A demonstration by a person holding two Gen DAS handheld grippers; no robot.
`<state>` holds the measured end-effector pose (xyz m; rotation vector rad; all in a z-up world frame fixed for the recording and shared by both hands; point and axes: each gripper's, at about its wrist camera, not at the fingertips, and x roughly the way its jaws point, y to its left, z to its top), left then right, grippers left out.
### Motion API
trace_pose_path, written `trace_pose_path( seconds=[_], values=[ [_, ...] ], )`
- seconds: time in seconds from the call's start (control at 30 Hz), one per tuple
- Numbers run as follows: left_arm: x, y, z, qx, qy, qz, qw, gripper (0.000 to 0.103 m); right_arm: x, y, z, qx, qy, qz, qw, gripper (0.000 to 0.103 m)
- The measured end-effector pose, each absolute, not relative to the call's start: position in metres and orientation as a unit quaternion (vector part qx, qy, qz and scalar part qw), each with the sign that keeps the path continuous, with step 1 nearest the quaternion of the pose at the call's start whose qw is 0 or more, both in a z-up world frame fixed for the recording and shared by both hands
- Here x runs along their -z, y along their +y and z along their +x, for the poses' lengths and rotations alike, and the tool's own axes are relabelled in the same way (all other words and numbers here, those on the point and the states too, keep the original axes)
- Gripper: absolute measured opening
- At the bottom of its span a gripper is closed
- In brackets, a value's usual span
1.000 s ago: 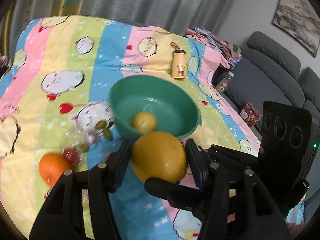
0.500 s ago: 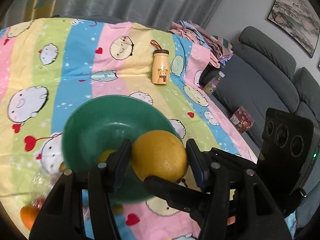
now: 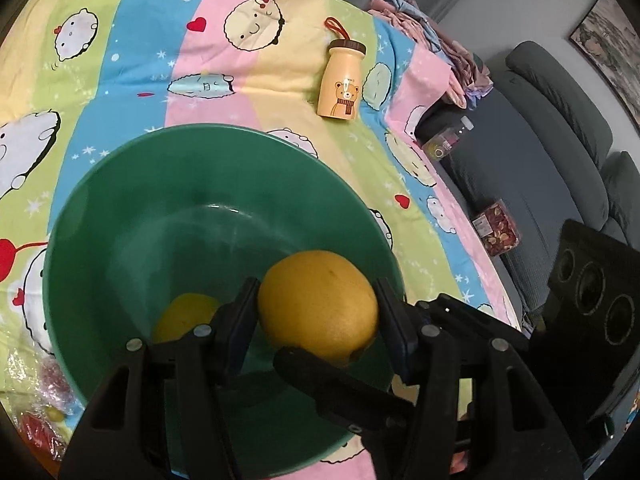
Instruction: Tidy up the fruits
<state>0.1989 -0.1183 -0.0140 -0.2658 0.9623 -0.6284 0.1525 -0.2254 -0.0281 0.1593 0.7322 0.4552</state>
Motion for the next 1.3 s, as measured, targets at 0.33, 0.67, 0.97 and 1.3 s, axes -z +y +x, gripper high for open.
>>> trace_pose_path(
  seconds=[0.33, 0.67, 0.97, 1.3],
  values=[
    [0.015, -0.123, 0.202, 0.288, 0.455, -0.119, 0.834, 0.056, 0.030, -0.227, 0.155, -0.203, 0.355, 0.076, 0.909, 0.058],
    [-0.019, -0.104, 0.191, 0.260, 0.406, -0.121, 0.867, 0.089, 0.007, -0.234, 0.141, -0.193, 0.318, 0.067, 0.926, 0.067],
    [-0.055, -0.057, 0.154, 0.220, 0.355, -0.132, 0.899, 0.103, -0.024, -0.272, 0.118, -0.183, 0.268, 0.128, 0.937, 0.079],
    [-0.056, -0.004, 0.106, 0.139, 0.337, -0.130, 0.922, 0.103, -0.035, -0.261, 0.099, -0.203, 0.253, 0.128, 0.937, 0.083]
  ],
)
